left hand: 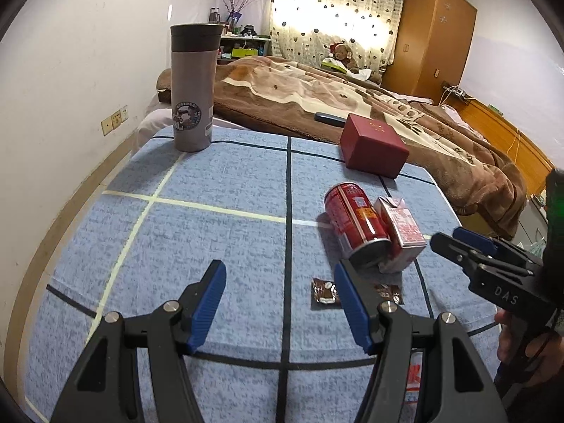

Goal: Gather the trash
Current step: 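Grasp the red can with the left tool while the right tool grasps the pink strawberry carton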

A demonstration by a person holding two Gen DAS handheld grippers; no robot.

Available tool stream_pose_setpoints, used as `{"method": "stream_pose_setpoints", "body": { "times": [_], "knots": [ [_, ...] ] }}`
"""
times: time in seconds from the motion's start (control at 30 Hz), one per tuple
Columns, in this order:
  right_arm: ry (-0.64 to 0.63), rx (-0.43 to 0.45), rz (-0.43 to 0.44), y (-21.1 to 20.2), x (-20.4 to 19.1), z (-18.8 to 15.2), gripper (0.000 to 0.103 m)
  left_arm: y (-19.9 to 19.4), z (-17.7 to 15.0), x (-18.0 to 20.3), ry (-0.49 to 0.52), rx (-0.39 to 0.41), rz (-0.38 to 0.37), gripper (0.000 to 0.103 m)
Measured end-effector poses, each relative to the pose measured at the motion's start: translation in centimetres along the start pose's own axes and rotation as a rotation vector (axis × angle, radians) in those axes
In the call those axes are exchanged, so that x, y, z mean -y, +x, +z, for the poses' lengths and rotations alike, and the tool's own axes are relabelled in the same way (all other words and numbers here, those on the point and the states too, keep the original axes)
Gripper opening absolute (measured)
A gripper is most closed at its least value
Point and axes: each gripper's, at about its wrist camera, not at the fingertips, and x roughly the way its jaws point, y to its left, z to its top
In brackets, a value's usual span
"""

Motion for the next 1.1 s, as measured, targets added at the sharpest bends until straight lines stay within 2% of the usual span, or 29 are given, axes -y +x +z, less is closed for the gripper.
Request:
{"method": "stream_pose_setpoints", "body": {
  "times": [0.2,0.33,0.47,0.57,0.73,0.8,0.87,0.9,1.0,1.1],
  "knots": [
    [-0.013,-0.03,0.018,2.0,-1.2,1.0,0.057,1.2,0.4,-0.6,-0.018,-0.023,-0.007,0.066],
    [0.026,-0.066,0.03,3.0,-0.8,1.1,0.06,1.8,0.6,-0.7,-0.017,-0.032,-0.014,0.066],
    [0.052,-0.086,-0.022,3.7,-0.8,1.4,0.06,2.3,0.8,-0.9,-0.03,-0.04,-0.018,0.066],
    [0.073,-0.085,0.004,3.8,-0.1,1.4,0.06,2.5,0.9,-0.9,-0.026,-0.044,-0.019,0.066],
    [0.07,-0.086,-0.03,4.1,0.8,1.3,0.06,3.1,1.2,-0.7,-0.019,-0.051,-0.018,0.066],
    [0.063,-0.081,-0.048,4.0,1.2,1.3,0.057,3.3,1.4,-0.4,-0.019,-0.054,-0.024,0.066],
    [0.066,-0.071,-0.048,4.0,1.5,1.4,0.045,3.6,1.6,-0.1,-0.019,-0.057,-0.038,0.066],
    [0.07,-0.067,-0.048,3.9,1.7,1.5,0.044,3.8,1.7,0.1,-0.019,-0.059,-0.044,0.066],
    [0.068,-0.066,-0.06,3.8,1.9,1.7,0.043,4.4,2.1,0.8,-0.023,-0.069,-0.079,0.068],
    [0.056,-0.062,-0.055,4.0,1.8,1.7,0.043,5.1,2.6,1.7,-0.044,-0.089,-0.146,0.07]
  ]
}}
